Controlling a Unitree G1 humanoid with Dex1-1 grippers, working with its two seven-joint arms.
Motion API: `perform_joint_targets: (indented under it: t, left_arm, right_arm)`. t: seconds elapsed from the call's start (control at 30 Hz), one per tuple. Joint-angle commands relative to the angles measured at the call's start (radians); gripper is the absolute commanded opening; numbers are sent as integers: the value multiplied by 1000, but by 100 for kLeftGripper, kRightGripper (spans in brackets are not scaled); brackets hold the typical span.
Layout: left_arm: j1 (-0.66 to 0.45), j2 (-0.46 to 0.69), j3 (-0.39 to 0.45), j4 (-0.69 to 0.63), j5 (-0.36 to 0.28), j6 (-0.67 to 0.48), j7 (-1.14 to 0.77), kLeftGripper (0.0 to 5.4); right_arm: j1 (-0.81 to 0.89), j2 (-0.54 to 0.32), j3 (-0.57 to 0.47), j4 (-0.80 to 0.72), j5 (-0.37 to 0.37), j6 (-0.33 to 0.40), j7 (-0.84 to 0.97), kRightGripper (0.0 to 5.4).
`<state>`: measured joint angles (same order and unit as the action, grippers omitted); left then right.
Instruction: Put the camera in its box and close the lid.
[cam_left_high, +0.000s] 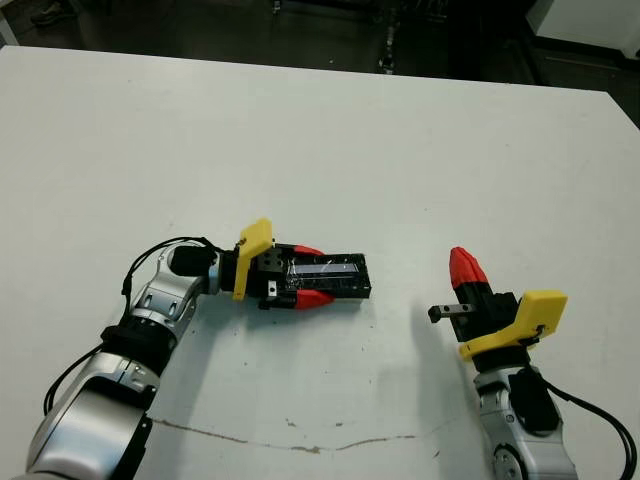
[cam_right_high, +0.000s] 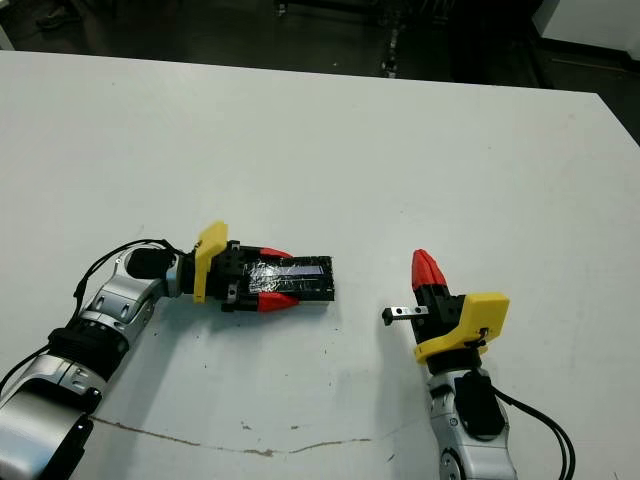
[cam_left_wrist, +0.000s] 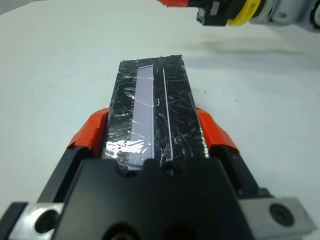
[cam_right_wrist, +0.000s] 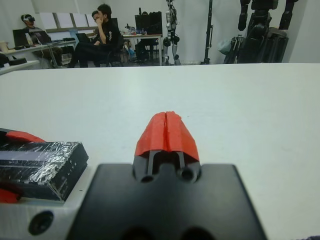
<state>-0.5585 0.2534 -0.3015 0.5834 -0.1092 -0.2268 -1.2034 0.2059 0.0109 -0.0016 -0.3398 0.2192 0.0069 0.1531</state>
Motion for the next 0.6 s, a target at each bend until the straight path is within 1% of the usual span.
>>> perform_joint_targets:
  t: [0.03, 0.13, 0.23, 0.37, 0.47, 0.6]
  left_arm:
    - [50, -13, -53, 6, 87, 3, 72, 402]
    - [58, 2, -51, -14, 85, 36, 83, 442]
    - [66, 18, -54, -34, 88, 35, 99, 483]
    - [78, 40, -60, -64, 93, 47, 118, 539]
    - [89, 61, -56, -79, 80, 38, 121, 539]
    - [110, 94, -34, -103, 58, 60, 124, 539]
  right_arm:
    - [7, -10, -10, -1, 11, 17, -1, 0]
    - [6, -10, -9, 3, 12, 10, 2, 0]
    - [8, -12, -5, 4, -6, 2, -4, 0]
    - [11, -12, -5, 1, 1, 5, 0, 0]
    - [11, -13, -4, 3, -5, 3, -2, 0]
    - [11, -15, -5, 1, -4, 7, -2, 0]
